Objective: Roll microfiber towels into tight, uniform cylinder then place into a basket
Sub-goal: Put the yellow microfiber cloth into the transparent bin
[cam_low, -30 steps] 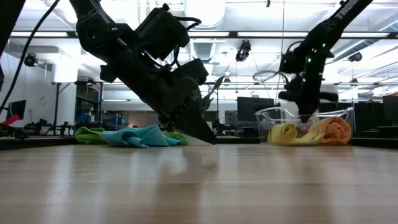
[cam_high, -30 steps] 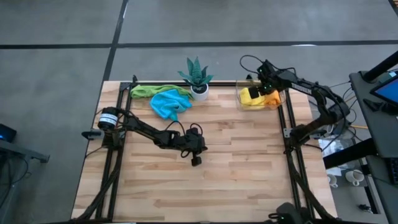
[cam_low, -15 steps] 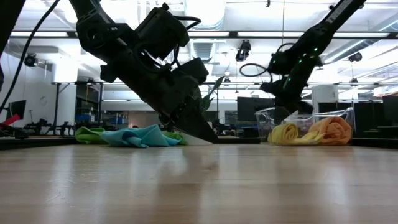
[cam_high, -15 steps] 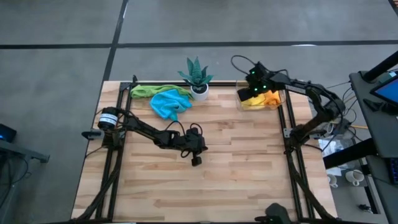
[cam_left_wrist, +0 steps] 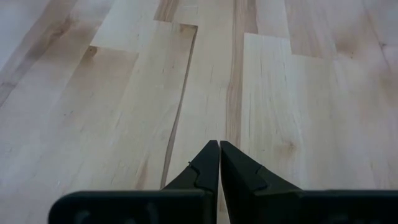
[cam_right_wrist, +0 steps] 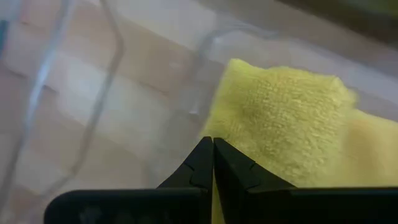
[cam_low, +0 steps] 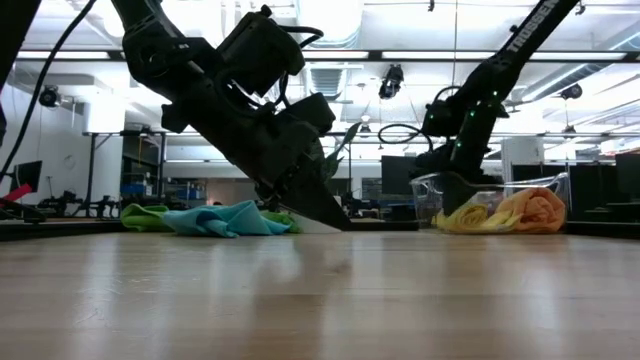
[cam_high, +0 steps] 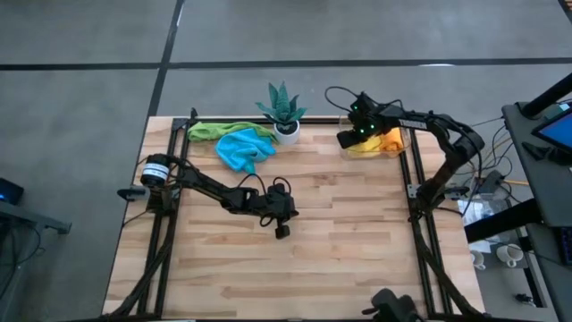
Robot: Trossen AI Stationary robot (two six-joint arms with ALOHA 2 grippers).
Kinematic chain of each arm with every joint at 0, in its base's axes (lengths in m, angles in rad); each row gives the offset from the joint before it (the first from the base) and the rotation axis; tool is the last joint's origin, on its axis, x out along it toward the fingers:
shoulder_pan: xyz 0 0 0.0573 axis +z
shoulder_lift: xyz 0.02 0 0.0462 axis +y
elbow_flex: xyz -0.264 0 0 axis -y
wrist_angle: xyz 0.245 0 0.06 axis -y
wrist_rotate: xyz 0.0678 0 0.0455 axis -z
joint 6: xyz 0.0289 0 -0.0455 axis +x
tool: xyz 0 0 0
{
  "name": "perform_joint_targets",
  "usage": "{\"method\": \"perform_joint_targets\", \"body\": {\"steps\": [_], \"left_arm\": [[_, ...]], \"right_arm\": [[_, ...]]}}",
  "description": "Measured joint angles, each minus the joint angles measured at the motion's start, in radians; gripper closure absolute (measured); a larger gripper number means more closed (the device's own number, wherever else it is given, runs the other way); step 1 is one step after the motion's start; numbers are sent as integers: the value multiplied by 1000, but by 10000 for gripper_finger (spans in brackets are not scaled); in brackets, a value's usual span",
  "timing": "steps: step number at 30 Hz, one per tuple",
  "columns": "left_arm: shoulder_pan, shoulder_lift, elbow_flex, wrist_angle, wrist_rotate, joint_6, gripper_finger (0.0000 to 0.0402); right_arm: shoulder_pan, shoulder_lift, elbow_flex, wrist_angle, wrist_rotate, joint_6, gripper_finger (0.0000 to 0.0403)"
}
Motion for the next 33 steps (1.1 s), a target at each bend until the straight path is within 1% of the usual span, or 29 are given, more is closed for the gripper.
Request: {"method": "perform_joint_targets", "body": {"steps": [9, 12, 16, 19, 20, 23, 25, 26, 29, 33], "left_arm": [[0, 0, 0, 0, 0, 0, 402], [0, 0, -1, -1, 0, -1, 402], [0, 0, -2, 0, 0, -1, 402], [0, 0, -2, 0, 0, -1, 402], [0, 0, -2, 0, 0, -1, 402], [0, 0, -3, 0, 0, -1, 402], [0, 0, -3, 0, 0, -2, 402], [0, 0, -3, 0, 0, -2, 402], [0, 0, -3, 0, 0, -3, 402], [0, 0, -3, 1, 0, -3, 402]], "right_arm": [[-5, -125, -4, -197, 271, -15, 394], [-8, -130, -19, -218, 316, -8, 394], [-11, -134, -32, -194, 320, -6, 394], [-10, -174, -26, -172, 299, -15, 394], [-10, -193, -24, -144, 269, -24, 394], [-10, -232, -31, -63, 110, -23, 394], [-9, -232, -34, -37, 27, -9, 394], [-8, -226, -35, -30, 9, -6, 394], [11, -178, -35, -14, -2, 0, 394], [35, -92, -36, 31, -61, -8, 394]]}}
